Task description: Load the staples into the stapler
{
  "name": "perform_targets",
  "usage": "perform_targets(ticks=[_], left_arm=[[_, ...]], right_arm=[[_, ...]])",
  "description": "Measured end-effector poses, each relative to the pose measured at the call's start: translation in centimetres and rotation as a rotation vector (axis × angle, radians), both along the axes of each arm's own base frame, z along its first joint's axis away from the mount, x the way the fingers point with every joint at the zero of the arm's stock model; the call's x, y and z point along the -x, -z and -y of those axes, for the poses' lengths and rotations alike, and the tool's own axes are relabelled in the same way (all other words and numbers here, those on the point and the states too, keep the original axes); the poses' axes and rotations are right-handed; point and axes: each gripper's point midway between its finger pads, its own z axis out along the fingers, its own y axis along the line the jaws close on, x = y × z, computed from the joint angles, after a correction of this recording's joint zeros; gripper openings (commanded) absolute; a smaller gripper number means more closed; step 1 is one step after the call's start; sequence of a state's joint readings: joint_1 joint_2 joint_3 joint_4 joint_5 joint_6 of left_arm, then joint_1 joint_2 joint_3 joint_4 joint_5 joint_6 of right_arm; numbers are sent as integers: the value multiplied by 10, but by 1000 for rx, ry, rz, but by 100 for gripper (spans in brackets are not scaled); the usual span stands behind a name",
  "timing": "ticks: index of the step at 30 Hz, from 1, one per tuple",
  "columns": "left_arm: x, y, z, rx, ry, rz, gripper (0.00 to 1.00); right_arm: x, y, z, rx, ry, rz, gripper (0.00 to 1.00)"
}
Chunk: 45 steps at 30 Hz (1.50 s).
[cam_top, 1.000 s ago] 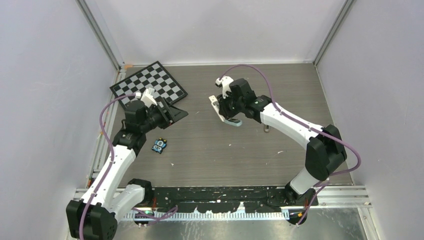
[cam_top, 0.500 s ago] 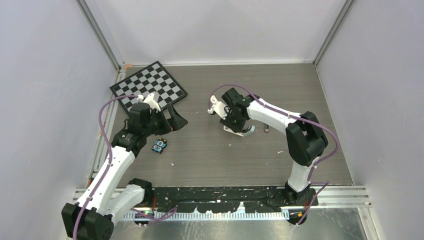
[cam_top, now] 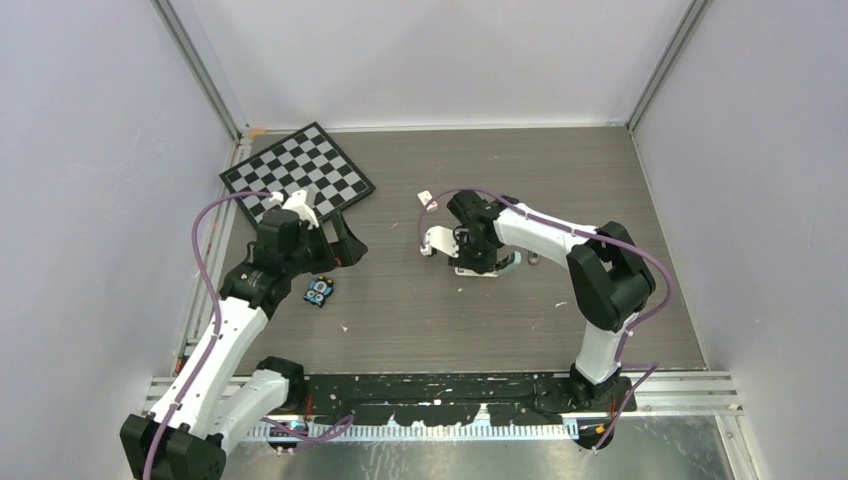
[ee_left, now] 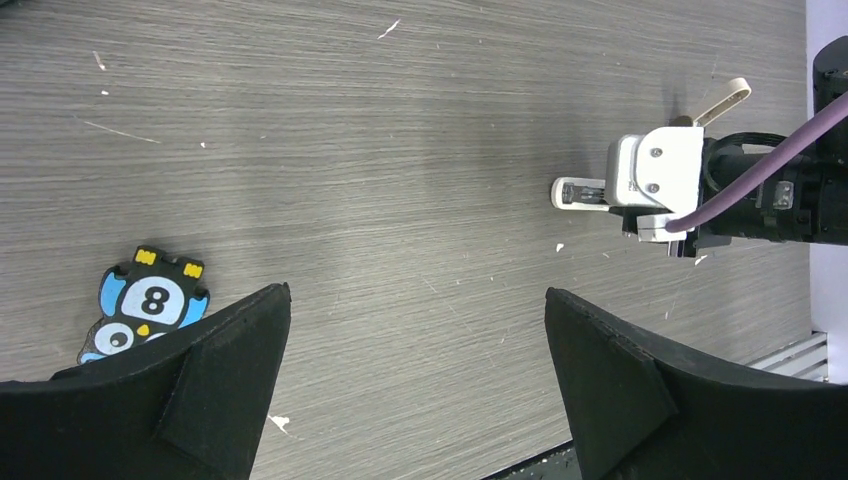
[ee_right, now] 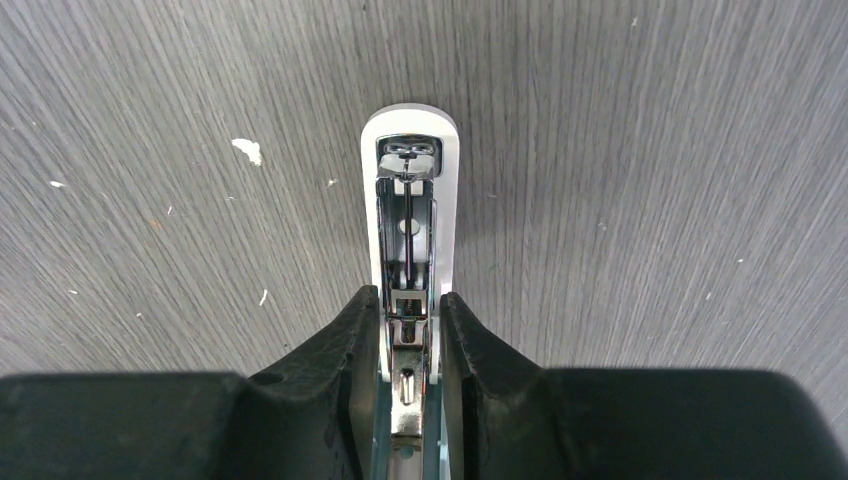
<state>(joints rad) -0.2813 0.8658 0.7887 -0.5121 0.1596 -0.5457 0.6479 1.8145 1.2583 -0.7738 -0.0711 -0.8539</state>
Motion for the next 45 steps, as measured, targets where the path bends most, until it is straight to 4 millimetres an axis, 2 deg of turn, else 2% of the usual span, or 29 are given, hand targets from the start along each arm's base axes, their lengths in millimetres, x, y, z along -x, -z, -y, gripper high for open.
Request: perform_targets(ticks=[13,16,20,22,26,30,32,37,42,45], left_arm=[[1,3,-4,-20,-15,-8,100],[1,5,-9,-36,-33,-15,100],[3,7,-18,-75,-66,-19,100],[4,5,-26,-110,-90,-14,100],[4,-8,-37,-163,-123,23,100],[6,-16,-39,-185,-120,53,100],[8,-16,-40,-193,-113,55,100],[11,-18,-41,-211,-106,69,100],[11,-20,-42,-214,-106,80,100],[12,-20,-42,-216,-105,81,100]], right_arm=[[4,2,-10,-44,-129,-14,61],[2,-9,-20,-105,-107,9,65],[-9,-39,-40,-244,-22,82,66],[-18,-51,-50,-313,66,112,67],[-49,-69,-65,-398,354,160,66],[-113,-87,-92,-479,670,240,68],[-129,-83,-95,-502,798,265,71],[-145,-50,-90,-469,1019,275,76],[-158,-24,-97,-455,1088,271,76],[-163,-16,-100,-453,1102,270,76]])
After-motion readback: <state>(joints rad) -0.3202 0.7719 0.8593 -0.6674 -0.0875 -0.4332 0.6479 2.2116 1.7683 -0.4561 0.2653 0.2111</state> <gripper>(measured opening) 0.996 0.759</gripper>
